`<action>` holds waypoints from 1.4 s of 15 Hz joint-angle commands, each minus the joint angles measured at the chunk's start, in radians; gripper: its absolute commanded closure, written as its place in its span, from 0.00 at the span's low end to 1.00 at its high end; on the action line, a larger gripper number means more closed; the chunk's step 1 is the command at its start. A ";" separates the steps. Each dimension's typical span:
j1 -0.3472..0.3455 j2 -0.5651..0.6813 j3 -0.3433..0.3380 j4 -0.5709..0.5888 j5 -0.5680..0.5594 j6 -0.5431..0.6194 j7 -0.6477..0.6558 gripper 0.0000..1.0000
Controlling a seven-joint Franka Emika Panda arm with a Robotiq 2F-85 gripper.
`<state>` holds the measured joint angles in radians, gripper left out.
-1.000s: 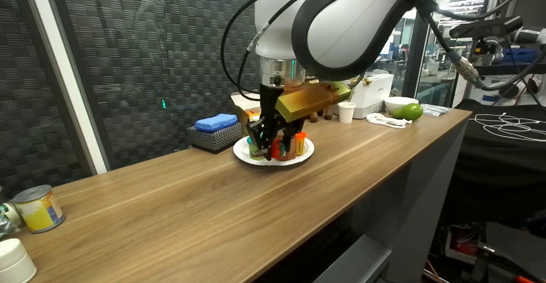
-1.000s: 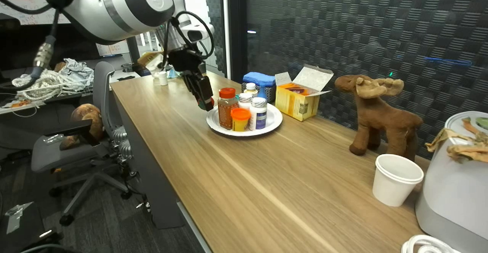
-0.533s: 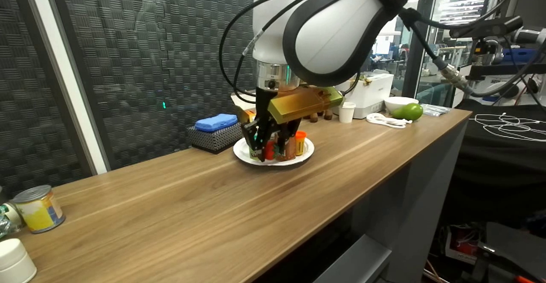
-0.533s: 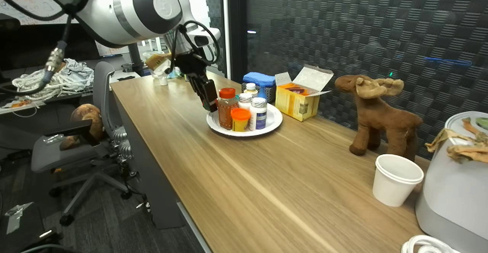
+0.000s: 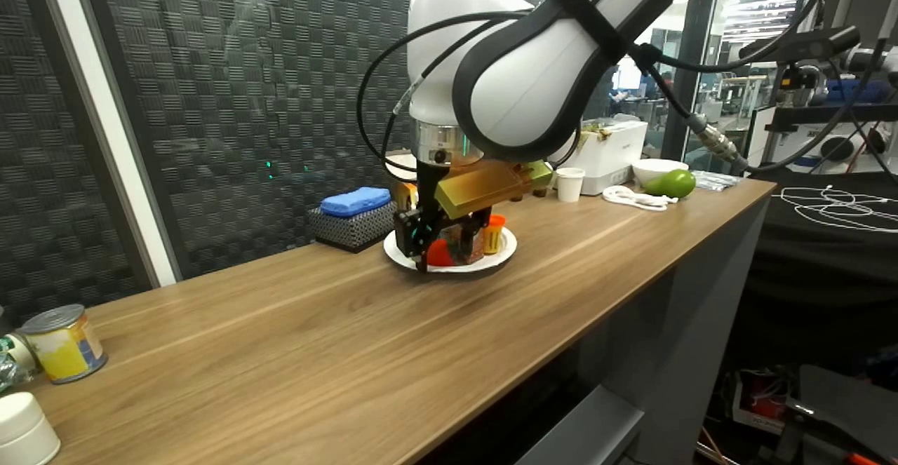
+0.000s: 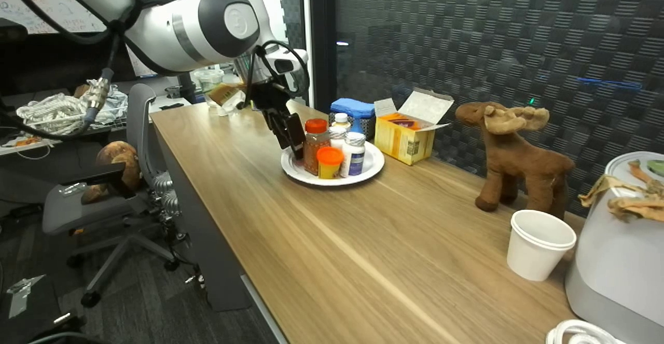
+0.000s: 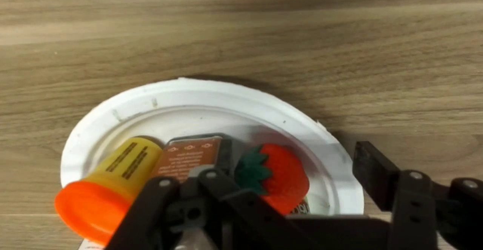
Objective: Put the bottles and red plushy on the plate
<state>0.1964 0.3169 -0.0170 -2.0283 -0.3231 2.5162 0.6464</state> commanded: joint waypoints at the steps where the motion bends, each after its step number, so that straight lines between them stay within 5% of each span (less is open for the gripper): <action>1: 0.024 0.010 -0.015 0.037 -0.011 -0.011 0.013 0.00; 8: 0.016 -0.117 0.065 0.009 0.096 -0.167 -0.164 0.00; 16: 0.015 -0.428 0.171 0.060 0.181 -0.622 -0.383 0.00; 18: 0.016 -0.519 0.188 0.021 0.244 -0.635 -0.452 0.00; 19: -0.001 -0.435 0.195 0.059 0.193 -0.617 -0.384 0.00; 21: 0.000 -0.495 0.207 0.045 0.223 -0.638 -0.419 0.00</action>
<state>0.2131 -0.1796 0.1741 -1.9867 -0.1031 1.8812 0.2295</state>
